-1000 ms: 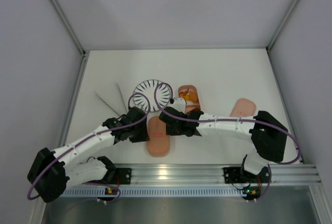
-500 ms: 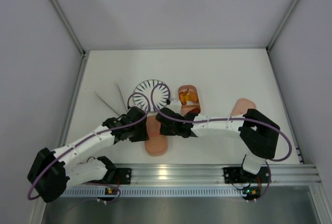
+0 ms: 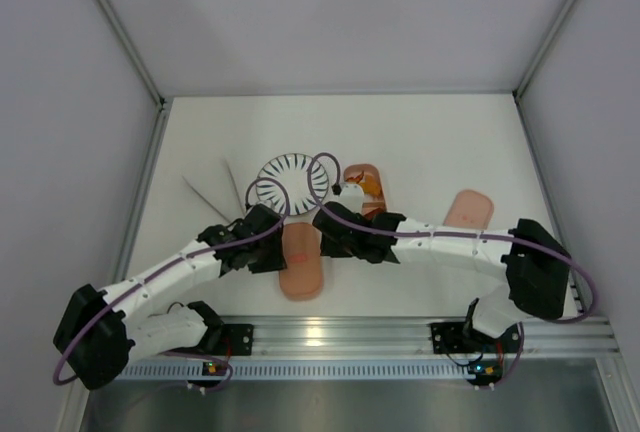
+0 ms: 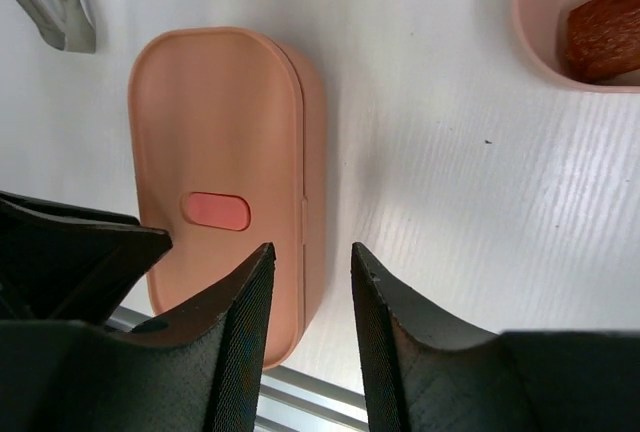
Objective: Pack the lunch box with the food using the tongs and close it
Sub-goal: Close the box lid on the packing box, then pick up the box lid from the center of the board.
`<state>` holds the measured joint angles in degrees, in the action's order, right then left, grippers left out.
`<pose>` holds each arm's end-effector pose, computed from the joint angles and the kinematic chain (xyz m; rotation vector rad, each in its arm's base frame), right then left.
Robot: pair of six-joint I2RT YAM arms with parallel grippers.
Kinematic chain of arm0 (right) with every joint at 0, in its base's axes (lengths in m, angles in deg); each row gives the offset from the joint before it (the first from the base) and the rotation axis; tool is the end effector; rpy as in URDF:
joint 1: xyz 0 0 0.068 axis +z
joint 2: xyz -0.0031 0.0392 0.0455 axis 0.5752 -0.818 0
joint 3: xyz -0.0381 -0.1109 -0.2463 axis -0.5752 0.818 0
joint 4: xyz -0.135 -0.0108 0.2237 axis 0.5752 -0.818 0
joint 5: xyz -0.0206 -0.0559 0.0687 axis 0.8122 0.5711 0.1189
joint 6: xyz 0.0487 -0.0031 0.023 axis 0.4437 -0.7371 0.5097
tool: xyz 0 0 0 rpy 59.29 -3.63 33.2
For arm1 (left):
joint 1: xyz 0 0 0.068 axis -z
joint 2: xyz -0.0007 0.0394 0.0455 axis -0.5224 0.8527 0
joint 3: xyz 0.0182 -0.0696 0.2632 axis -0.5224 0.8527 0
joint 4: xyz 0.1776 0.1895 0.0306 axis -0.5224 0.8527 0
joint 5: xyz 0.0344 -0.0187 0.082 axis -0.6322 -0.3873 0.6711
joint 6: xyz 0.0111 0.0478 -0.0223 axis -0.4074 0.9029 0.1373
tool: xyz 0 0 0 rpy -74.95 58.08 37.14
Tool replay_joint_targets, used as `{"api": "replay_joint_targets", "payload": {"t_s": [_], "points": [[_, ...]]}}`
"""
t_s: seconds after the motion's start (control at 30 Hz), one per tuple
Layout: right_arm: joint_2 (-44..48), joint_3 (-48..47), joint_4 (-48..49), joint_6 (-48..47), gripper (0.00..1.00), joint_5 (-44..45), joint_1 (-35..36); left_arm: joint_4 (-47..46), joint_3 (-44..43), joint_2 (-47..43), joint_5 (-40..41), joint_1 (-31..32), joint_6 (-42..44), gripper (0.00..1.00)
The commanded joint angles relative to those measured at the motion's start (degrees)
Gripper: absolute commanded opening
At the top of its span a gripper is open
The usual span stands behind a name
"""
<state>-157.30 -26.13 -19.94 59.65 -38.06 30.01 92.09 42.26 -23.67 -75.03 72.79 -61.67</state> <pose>0.1463 0.2853 0.2308 -0.0509 2.4883 0.4697 0.1463 -0.1249 0.1980 -0.1209 2.7189 -0.3769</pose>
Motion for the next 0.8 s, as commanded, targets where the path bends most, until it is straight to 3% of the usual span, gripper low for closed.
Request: {"api": "replay_joint_targets", "payload": {"t_s": [0.0,0.33,0.57,0.77], "points": [[5.04,-4.22,-4.56,-1.43,0.37,4.07,0.88,1.57,-3.39,-0.36,1.42,0.1,-0.01,0.4],[15.59,-1.08,-10.55,-0.64,0.39,8.04,-4.2,6.93,-14.37,-3.0,0.98,0.1,2.27,0.45],[26.05,5.79,-13.97,-1.95,0.4,6.01,-20.19,7.11,-22.72,-3.01,-1.21,0.1,4.82,0.46],[32.74,8.69,-16.61,-6.17,0.41,2.42,-41.17,3.43,-28.61,1.39,-6.31,0.1,8.16,0.47]]}}
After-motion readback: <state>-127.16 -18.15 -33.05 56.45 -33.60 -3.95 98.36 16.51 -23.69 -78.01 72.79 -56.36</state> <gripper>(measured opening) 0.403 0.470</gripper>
